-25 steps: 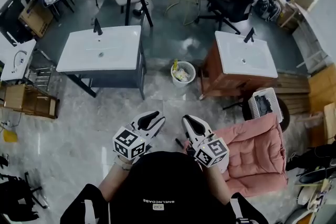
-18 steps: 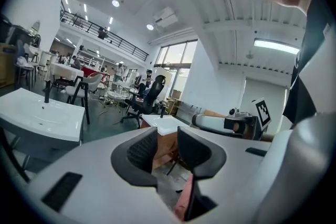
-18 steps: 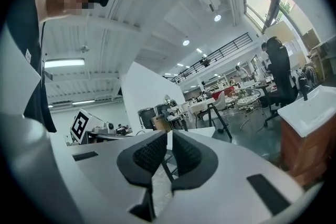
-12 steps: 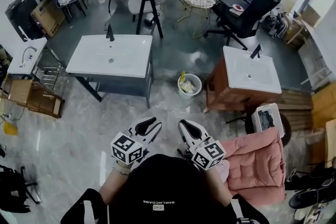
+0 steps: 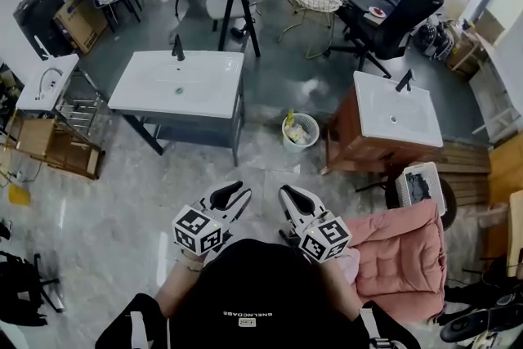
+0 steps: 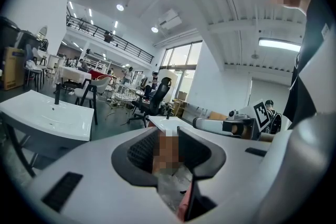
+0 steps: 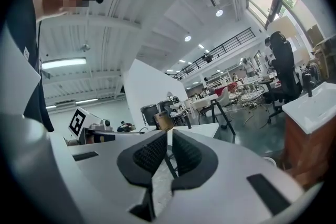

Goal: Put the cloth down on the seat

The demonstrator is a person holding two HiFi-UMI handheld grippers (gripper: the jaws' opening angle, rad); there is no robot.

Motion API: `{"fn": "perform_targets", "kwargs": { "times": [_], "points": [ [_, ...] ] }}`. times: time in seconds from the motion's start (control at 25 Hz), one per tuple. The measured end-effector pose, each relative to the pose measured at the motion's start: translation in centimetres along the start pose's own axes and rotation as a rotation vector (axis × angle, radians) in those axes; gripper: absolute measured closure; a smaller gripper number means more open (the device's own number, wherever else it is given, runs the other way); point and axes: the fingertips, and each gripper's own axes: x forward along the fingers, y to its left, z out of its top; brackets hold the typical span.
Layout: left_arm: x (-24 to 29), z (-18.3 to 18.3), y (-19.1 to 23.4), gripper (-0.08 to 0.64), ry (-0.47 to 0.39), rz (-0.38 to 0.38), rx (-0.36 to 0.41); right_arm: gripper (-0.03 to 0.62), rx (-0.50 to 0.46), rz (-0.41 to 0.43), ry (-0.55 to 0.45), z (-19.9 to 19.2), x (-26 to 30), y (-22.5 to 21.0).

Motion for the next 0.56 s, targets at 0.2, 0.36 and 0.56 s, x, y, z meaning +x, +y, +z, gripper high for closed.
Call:
{"fn": "perform_targets", "kwargs": {
  "times": [0.2, 0.36, 0.56],
  "points": [
    [-0.36, -0.21, 0.0, 0.439, 0.002, 0.004, -0.004, 0.543, 0.03, -0.008, 0.003, -0.42, -0.02, -0.09],
    [-0.21, -0.4, -0.1, 0.439, 0.003, 0.005, -0.004, 0.543, 0.039, -0.014, 0.001, -0.61, -0.19, -0.4],
    [0.26, -0.66, -0.01, 0.439, 0.009, 0.006, -0.006, 0.543, 0.046, -0.018, 0.001, -0.83, -0.19, -0.9]
  ]
}}
